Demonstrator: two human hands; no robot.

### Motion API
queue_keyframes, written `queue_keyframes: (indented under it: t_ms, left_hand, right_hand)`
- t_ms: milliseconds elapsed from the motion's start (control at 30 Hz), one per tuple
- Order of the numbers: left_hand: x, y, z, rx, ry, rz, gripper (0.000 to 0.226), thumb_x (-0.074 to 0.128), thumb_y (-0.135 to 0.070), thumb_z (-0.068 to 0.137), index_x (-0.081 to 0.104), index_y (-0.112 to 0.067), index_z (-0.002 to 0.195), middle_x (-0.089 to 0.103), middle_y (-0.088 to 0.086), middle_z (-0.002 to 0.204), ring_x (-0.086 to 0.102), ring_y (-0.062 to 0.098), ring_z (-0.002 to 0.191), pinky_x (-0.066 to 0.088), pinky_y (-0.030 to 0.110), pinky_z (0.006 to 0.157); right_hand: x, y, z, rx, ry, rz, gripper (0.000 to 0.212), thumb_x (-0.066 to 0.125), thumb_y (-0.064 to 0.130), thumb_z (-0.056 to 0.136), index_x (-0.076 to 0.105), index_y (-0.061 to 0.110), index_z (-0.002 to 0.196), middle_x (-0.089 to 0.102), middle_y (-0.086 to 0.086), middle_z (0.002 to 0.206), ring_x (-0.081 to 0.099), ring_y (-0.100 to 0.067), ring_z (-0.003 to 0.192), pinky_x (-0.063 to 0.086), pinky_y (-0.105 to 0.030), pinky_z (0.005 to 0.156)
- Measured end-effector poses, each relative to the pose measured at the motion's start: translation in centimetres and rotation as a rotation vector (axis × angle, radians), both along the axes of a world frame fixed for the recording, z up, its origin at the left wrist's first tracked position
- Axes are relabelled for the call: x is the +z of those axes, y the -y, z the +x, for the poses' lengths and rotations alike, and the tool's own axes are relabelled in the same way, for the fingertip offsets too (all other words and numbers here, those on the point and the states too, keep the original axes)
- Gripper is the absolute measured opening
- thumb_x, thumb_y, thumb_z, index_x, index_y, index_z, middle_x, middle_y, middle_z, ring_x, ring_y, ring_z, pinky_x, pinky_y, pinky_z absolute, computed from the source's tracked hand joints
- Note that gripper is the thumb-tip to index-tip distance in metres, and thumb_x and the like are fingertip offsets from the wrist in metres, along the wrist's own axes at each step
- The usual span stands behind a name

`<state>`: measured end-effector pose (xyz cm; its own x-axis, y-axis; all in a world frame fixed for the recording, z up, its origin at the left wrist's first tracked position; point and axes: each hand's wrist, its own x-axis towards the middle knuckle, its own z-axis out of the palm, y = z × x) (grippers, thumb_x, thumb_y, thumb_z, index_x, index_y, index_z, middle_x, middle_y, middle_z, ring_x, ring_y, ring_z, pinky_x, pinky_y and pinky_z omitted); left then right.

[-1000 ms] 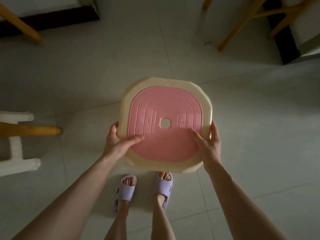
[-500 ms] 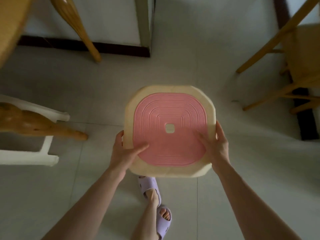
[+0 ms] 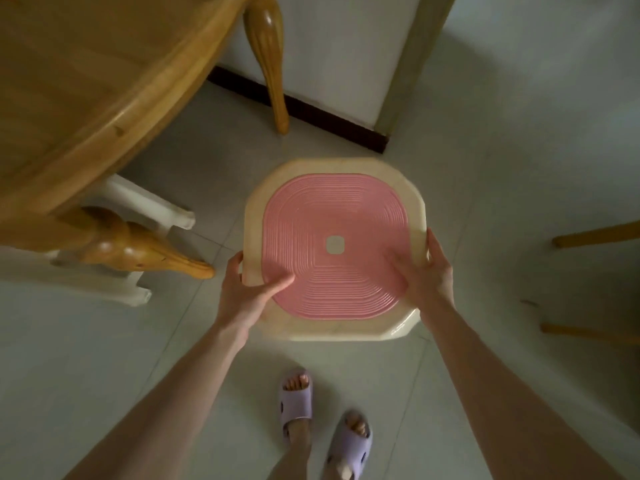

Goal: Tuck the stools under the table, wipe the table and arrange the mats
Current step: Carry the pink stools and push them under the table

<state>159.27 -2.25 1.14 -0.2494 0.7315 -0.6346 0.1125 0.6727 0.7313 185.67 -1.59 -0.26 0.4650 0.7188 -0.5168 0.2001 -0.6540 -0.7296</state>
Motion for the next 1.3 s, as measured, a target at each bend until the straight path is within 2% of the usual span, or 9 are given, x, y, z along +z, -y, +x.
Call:
queue_keyframes:
  t_ms: [167, 333, 500, 600, 700, 967, 1033, 1133, 1300]
  left_hand:
    - [0.2, -2.1, -0.7, 0.084, -0.023, -0.028, 0.087, 0.089, -0.035, 0.052, 0.047, -0.023, 0.127, 0.065, -0.006, 0.110, 0.062, 0.013, 0.097, 0.051, 0.036, 0.074]
    - [0.1, -4.0, 0.0, 0.185, -0.069, -0.052, 0.091, 0.089, -0.036, 0.053, 0.045, -0.020, 0.131, 0.063, -0.003, 0.113, 0.062, 0.019, 0.101, 0.052, 0.044, 0.089]
    - [0.1, -5.7, 1.5, 0.324, -0.092, -0.063, 0.095, 0.088, -0.033, 0.054, 0.041, -0.020, 0.136, 0.058, -0.004, 0.114, 0.059, 0.021, 0.100, 0.053, 0.048, 0.087]
    - [-0.1, -6.3, 3.0, 0.414, -0.085, -0.077, 0.092, 0.087, -0.030, 0.061, 0.038, -0.023, 0.139, 0.054, -0.003, 0.116, 0.056, 0.023, 0.102, 0.052, 0.052, 0.087]
    - [-0.4, -6.8, 3.8, 0.498, -0.050, -0.087, 0.092, 0.085, -0.028, 0.064, 0.035, -0.025, 0.141, 0.054, -0.003, 0.120, 0.056, 0.025, 0.103, 0.051, 0.049, 0.084]
    - [-1.1, -8.3, 3.5, 0.660, -0.015, -0.132, 0.093, 0.086, -0.032, 0.062, 0.035, -0.028, 0.139, 0.054, 0.001, 0.125, 0.056, 0.029, 0.108, 0.048, 0.054, 0.088]
    - [-1.1, -9.0, 3.0, 0.690, -0.006, -0.141, 0.093, 0.086, -0.032, 0.062, 0.035, -0.028, 0.140, 0.054, 0.001, 0.125, 0.056, 0.028, 0.108, 0.048, 0.054, 0.088]
    - [-1.8, -10.1, 2.2, 0.725, 0.007, -0.142, 0.093, 0.086, -0.033, 0.062, 0.035, -0.029, 0.139, 0.054, 0.001, 0.126, 0.056, 0.029, 0.108, 0.048, 0.054, 0.088]
    - [-3.4, -11.6, 1.2, 0.768, 0.006, -0.146, 0.092, 0.086, -0.033, 0.062, 0.035, -0.030, 0.139, 0.054, 0.001, 0.125, 0.055, 0.029, 0.108, 0.049, 0.053, 0.087]
  right_hand:
    - [-0.2, -4.8, -1.0, 0.085, -0.013, -0.004, 0.085, 0.081, 0.041, 0.069, 0.038, 0.038, 0.142, 0.061, 0.005, 0.124, 0.059, -0.021, 0.109, 0.048, -0.044, 0.097]
    - [0.1, -9.7, -1.3, 0.222, -0.020, -0.016, 0.083, 0.079, 0.042, 0.071, 0.038, 0.037, 0.143, 0.058, 0.007, 0.129, 0.057, -0.018, 0.109, 0.047, -0.041, 0.098]
    - [-0.2, -14.7, -0.8, 0.398, -0.035, -0.003, 0.083, 0.079, 0.044, 0.070, 0.038, 0.037, 0.142, 0.057, 0.008, 0.130, 0.056, -0.019, 0.115, 0.045, -0.045, 0.101]
    - [-0.2, -17.6, -0.7, 0.494, -0.038, -0.011, 0.091, 0.079, 0.055, 0.063, 0.037, 0.038, 0.142, 0.055, 0.010, 0.132, 0.054, -0.018, 0.118, 0.044, -0.047, 0.102]
    - [-0.1, -19.8, -1.1, 0.564, -0.033, 0.004, 0.105, 0.074, 0.069, 0.047, 0.039, 0.038, 0.141, 0.058, 0.011, 0.128, 0.056, -0.018, 0.115, 0.046, -0.047, 0.100]
    - [-0.9, -24.5, -3.7, 0.715, -0.075, -0.008, 0.107, 0.076, 0.068, 0.046, 0.040, 0.034, 0.141, 0.060, 0.011, 0.123, 0.060, -0.018, 0.109, 0.050, -0.045, 0.095]
    - [-1.0, -25.5, -4.7, 0.732, -0.094, -0.016, 0.103, 0.079, 0.065, 0.049, 0.042, 0.033, 0.140, 0.062, 0.010, 0.120, 0.062, -0.018, 0.105, 0.052, -0.045, 0.092]
    - [-1.6, -27.3, -6.3, 0.789, -0.092, 0.001, 0.081, 0.080, 0.052, 0.061, 0.049, 0.032, 0.133, 0.065, 0.012, 0.107, 0.065, -0.014, 0.096, 0.054, -0.044, 0.088]
    - [-3.5, -29.6, -8.1, 0.829, -0.113, 0.019, 0.075, 0.082, 0.046, 0.061, 0.053, 0.030, 0.129, 0.067, 0.010, 0.106, 0.066, -0.017, 0.095, 0.055, -0.044, 0.086]
